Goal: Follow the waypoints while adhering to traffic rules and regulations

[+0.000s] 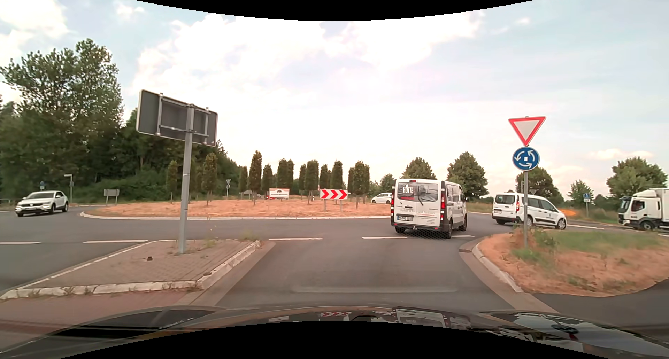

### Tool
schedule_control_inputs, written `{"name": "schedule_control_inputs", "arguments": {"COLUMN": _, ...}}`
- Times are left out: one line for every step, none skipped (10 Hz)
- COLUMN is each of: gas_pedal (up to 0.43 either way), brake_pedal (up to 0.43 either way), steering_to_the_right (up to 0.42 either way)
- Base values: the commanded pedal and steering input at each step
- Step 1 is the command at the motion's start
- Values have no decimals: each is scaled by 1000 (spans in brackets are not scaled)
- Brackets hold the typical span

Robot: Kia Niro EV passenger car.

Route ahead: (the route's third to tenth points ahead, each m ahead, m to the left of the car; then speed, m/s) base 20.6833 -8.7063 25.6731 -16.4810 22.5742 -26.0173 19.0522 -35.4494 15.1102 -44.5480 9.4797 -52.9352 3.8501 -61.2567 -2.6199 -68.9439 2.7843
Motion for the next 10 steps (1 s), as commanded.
{"name": "schedule_control_inputs", "arguments": {"gas_pedal": 0, "brake_pedal": 0, "steering_to_the_right": 30}}
{"name": "schedule_control_inputs", "arguments": {"gas_pedal": 0, "brake_pedal": 0, "steering_to_the_right": 30}}
{"name": "schedule_control_inputs", "arguments": {"gas_pedal": 0, "brake_pedal": 0, "steering_to_the_right": 30}}
{"name": "schedule_control_inputs", "arguments": {"gas_pedal": 0, "brake_pedal": 0, "steering_to_the_right": 31}}
{"name": "schedule_control_inputs", "arguments": {"gas_pedal": 0, "brake_pedal": 0, "steering_to_the_right": 31}}
{"name": "schedule_control_inputs", "arguments": {"gas_pedal": 0, "brake_pedal": 0, "steering_to_the_right": 31}}
{"name": "schedule_control_inputs", "arguments": {"gas_pedal": 0, "brake_pedal": 0, "steering_to_the_right": 33}}
{"name": "schedule_control_inputs", "arguments": {"gas_pedal": 0, "brake_pedal": 0, "steering_to_the_right": 33}}
{"name": "schedule_control_inputs", "arguments": {"gas_pedal": 0, "brake_pedal": 0, "steering_to_the_right": 35}}
{"name": "schedule_control_inputs", "arguments": {"gas_pedal": 0, "brake_pedal": 0, "steering_to_the_right": 36}}
